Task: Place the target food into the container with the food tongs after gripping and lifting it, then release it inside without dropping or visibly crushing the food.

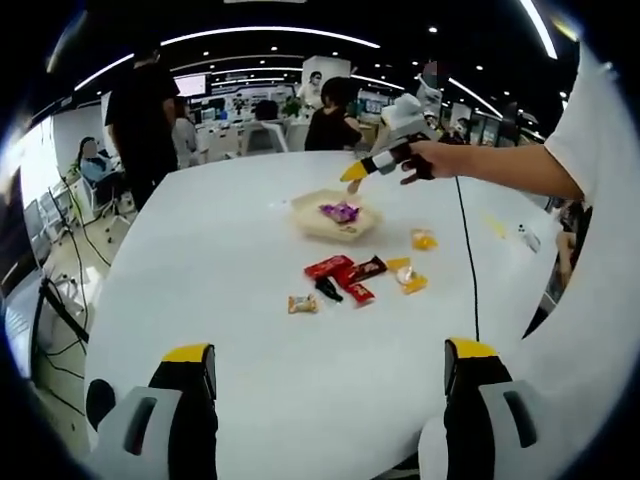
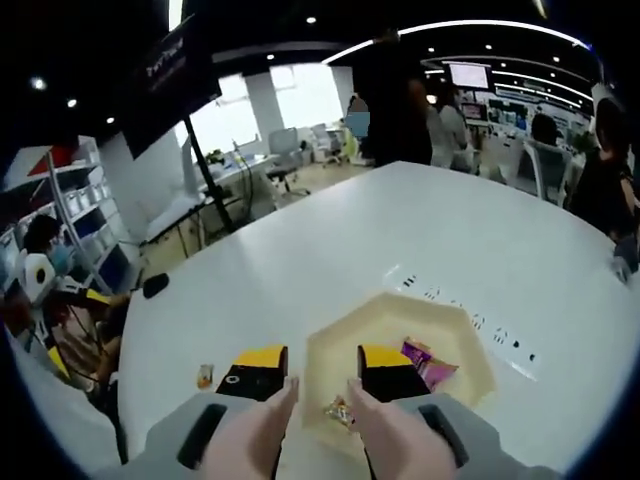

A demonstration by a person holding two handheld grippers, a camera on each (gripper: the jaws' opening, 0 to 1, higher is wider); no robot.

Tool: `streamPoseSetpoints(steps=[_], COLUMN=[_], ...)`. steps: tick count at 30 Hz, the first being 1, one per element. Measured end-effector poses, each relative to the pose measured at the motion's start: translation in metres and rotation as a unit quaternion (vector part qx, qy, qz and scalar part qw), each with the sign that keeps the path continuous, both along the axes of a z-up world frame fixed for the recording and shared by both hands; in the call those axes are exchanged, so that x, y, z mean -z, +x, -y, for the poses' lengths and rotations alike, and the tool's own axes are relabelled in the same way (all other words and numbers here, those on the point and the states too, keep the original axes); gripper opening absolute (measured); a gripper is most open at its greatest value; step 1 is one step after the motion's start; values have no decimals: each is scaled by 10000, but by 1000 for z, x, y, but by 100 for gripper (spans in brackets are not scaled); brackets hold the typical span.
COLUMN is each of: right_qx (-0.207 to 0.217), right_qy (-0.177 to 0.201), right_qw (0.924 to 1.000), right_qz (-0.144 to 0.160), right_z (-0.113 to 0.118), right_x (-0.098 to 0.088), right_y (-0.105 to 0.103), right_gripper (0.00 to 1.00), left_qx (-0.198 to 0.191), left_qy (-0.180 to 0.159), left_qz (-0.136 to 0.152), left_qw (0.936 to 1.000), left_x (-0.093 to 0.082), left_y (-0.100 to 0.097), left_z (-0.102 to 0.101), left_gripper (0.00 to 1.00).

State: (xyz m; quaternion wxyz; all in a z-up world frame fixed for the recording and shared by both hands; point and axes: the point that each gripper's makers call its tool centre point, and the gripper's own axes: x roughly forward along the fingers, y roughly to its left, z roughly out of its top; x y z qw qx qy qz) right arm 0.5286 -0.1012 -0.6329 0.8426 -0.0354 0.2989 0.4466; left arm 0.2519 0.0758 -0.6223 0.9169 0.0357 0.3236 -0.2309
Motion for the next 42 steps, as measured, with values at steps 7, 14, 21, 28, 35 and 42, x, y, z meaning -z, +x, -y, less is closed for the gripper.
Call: streamPoseSetpoints(steps=[7,14,21,28,35,42], right_qx=[158,346,555,863,1284,1654], right_qy=[237,448,484,491,608,469], right_qw=[9995,9981,9968,9945,9894,9847], right_qz=[141,230,300,318,301,296], right_z=[13,29,44,60,70,76], right_x=[-13,-25,-29,-31,-42,-53], right_y=[-16,-39,-57,-79,-110,-142], right_gripper=[27,27,27,28,27,28], left_qx=[26,176,403,753,1105,1460], left_qy=[53,46,4,-55,-204,-355], left_qz=[50,74,109,198,300,360], left_qw=[10000,9998,9991,9970,9932,9880], left_x=[-3,-2,-2,-2,-2,-7], left_y=[-9,-11,-9,-9,-6,-7], left_z=[9,25,41,55,63,65], left_gripper=[95,96,96,96,95,95])
